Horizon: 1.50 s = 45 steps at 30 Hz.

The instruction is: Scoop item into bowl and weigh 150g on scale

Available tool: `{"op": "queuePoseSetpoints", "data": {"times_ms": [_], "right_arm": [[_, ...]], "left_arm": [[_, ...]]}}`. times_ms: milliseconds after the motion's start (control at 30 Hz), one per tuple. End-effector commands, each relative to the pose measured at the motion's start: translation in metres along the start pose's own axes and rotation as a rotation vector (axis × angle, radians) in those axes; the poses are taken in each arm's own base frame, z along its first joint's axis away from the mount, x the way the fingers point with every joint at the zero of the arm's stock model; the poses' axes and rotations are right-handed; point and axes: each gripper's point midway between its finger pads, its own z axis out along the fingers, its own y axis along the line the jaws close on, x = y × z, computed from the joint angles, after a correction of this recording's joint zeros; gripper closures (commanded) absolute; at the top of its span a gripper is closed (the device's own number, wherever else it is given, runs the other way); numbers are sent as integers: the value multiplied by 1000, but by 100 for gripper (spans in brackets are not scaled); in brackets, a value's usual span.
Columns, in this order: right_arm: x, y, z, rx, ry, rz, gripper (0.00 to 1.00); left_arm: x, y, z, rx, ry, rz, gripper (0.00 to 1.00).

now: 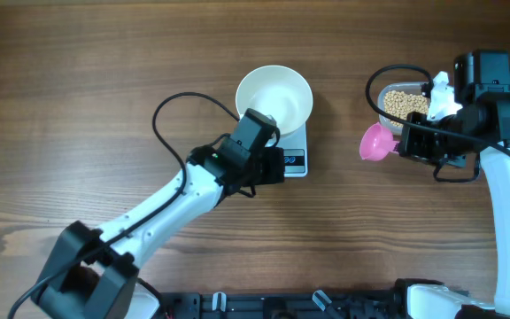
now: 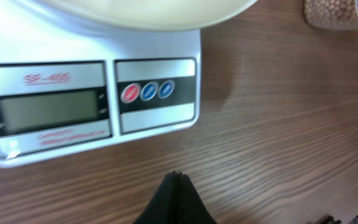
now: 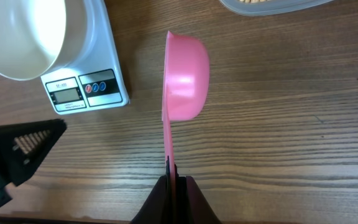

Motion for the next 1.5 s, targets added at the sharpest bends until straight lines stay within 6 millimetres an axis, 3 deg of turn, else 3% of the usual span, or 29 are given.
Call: {"op": "queuePoseSetpoints", "data": {"times_ms": [0, 267, 500, 733, 967, 1467], "right_arm": [[-5, 2, -8, -7, -32, 0, 96], [-5, 2, -8, -7, -32, 0, 96], [-5, 2, -8, -7, -32, 0, 95], [-5, 2, -8, -7, -32, 0, 96], [-3, 1, -2, -4, -17, 4, 96], [-4, 1, -2, -5, -23, 5, 96]], "left_arm": [[-4, -1, 12, -7, -20, -43, 96], [-5, 14, 35, -68, -24, -70, 96], [-31, 22, 35, -156, -183, -36, 96], [-29, 24, 37, -166, -177, -31, 96], [-20, 34, 52, -188, -136, -36, 96], [-27, 27, 56, -158, -163, -32, 96]]}}
